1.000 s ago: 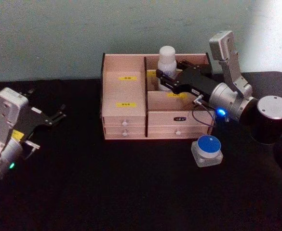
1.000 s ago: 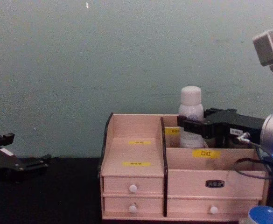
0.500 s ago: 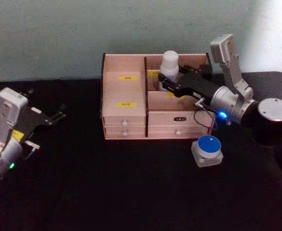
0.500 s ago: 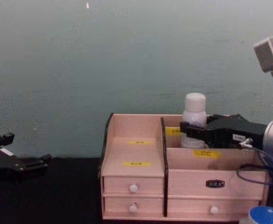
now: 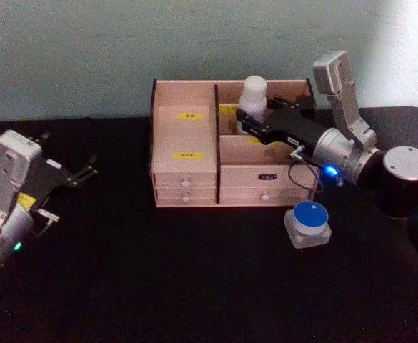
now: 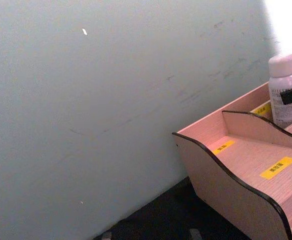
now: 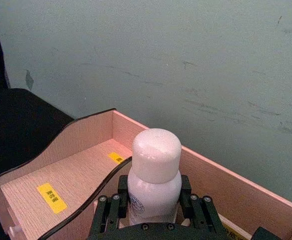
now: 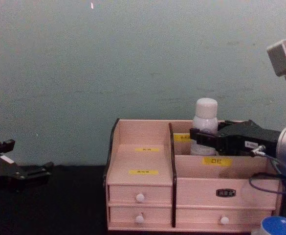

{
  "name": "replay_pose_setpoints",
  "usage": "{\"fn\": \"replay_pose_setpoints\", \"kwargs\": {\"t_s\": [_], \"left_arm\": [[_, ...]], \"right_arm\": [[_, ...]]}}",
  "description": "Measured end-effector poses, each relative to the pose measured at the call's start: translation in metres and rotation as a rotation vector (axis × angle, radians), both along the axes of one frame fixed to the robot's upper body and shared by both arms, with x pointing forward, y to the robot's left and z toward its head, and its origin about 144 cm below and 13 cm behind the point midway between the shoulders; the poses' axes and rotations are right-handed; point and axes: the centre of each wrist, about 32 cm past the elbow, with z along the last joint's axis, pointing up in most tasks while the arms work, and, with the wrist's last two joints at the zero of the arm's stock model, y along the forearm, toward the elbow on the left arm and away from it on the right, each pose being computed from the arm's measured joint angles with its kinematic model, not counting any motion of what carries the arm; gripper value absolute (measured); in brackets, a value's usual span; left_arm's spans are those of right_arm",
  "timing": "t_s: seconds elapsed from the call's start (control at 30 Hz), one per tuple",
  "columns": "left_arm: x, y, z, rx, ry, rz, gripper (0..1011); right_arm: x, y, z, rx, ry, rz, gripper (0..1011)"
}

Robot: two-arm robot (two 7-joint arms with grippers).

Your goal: Pick up the facial cleanser and watermelon frost from the table and place them into the tiered storage box.

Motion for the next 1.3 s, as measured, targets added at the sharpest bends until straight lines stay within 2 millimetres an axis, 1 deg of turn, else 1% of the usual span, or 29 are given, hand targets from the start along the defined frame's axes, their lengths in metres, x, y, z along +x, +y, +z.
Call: {"fn": "replay_pose_setpoints", "kwargs": {"t_s": [0.2,0.27,0.37,0.43,0.47,0.5,0.57,0.6,0.7,1.07,1.3], "left_arm": [[0.0,0.0,0.0,0.0,0.0,0.0,1001],[0.0,0.0,0.0,0.0,0.0,0.0,1001],[0.0,0.0,0.0,0.0,0.0,0.0,1001],[0.0,0.0,0.0,0.0,0.0,0.0,1001],[0.0,0.0,0.0,0.0,0.0,0.0,1001],[0.0,0.0,0.0,0.0,0.0,0.0,1001],[0.0,0.0,0.0,0.0,0.0,0.0,1002],[0.0,0.0,0.0,0.0,0.0,0.0,1001],[0.0,0.0,0.0,0.0,0.0,0.0,1001],[0.0,0.0,0.0,0.0,0.0,0.0,1001],[0.0,0.0,0.0,0.0,0.0,0.0,1001]], "right_arm": [[0.0,0.0,0.0,0.0,-0.001,0.0,605],[0.0,0.0,0.0,0.0,-0.001,0.0,648],[0.0,0.0,0.0,0.0,-0.002,0.0,744],[0.0,0.0,0.001,0.0,-0.002,0.0,837],[0.0,0.0,0.001,0.0,-0.002,0.0,837],[0.0,0.0,0.001,0.0,-0.002,0.0,870],[0.0,0.0,0.001,0.0,-0.002,0.001,898],[0.0,0.0,0.001,0.0,-0.002,0.001,953],[0.0,0.0,0.001,0.0,-0.003,0.001,1002],[-0.001,0.0,0.003,0.0,-0.011,0.004,1002],[-0.011,-0.007,0.011,-0.003,-0.038,0.035,1002]]}}
